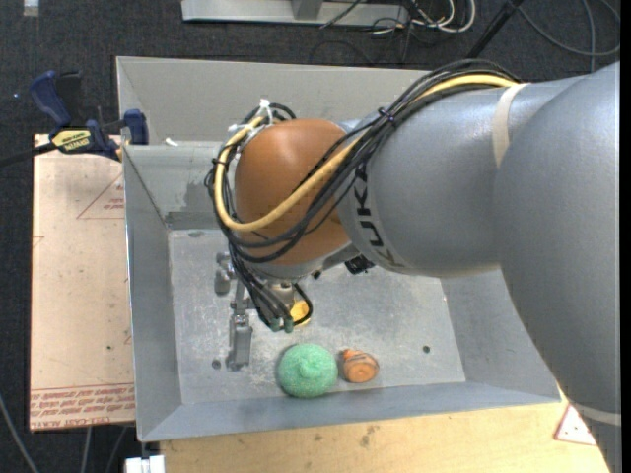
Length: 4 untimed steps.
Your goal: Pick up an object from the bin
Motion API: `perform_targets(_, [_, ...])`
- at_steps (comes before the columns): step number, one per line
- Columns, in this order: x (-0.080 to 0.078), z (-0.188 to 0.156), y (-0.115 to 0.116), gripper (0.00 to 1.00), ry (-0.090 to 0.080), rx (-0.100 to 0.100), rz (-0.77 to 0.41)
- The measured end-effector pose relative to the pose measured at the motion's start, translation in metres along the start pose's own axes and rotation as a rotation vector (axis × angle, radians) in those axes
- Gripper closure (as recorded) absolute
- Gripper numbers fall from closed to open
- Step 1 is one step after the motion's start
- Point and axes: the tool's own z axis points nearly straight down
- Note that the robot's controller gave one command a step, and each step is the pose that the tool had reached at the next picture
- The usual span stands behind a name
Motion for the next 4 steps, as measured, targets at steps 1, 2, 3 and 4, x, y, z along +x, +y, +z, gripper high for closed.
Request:
perform_targets(1, [-0.002, -0.005, -0.001, 0.0, -0.008, -0.002, 0.004])
perform_targets(2, [-0.005, 0.002, -0.042, 0.0, -0.008, -0.003, 0.051])
perform_targets(3, [0.02, 0.009, -0.069, 0.0, -0.008, 0.0, 0.046])
perform_targets(4, [0.005, 0.02, -0.1, 0.0, -0.009, -0.002, -0.067])
